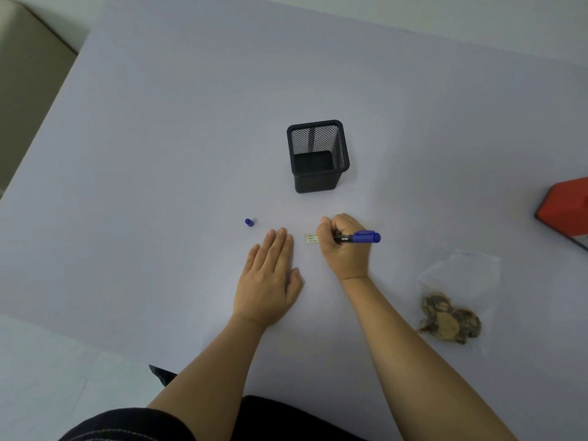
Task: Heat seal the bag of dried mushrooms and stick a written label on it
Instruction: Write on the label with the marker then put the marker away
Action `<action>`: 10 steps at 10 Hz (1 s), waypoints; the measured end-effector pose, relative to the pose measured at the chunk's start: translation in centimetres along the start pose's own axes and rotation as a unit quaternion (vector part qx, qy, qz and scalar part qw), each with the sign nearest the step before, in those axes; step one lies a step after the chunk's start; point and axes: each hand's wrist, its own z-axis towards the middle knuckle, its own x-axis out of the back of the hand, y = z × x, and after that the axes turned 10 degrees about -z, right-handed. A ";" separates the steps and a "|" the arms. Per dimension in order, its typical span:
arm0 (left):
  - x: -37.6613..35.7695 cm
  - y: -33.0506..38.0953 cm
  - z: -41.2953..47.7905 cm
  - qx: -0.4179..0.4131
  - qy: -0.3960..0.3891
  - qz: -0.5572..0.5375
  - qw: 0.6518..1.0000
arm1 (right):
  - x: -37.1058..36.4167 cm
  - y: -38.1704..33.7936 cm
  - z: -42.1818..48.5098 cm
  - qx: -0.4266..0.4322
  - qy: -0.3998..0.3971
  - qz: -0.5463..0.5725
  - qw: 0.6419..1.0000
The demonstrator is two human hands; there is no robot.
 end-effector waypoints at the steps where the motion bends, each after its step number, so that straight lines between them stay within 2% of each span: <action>1: 0.0 0.0 0.0 0.000 -0.001 0.004 1.000 | 0.1 -0.1 0.0 0.003 0.004 -0.003 1.000; 8: -0.1 0.0 0.0 0.000 0.006 -0.001 1.000 | 0.1 -0.1 0.0 0.017 0.011 0.003 1.000; 10: -0.1 0.0 0.0 0.002 0.008 0.000 1.000 | 0.0 0.1 0.0 -0.003 0.016 0.007 1.000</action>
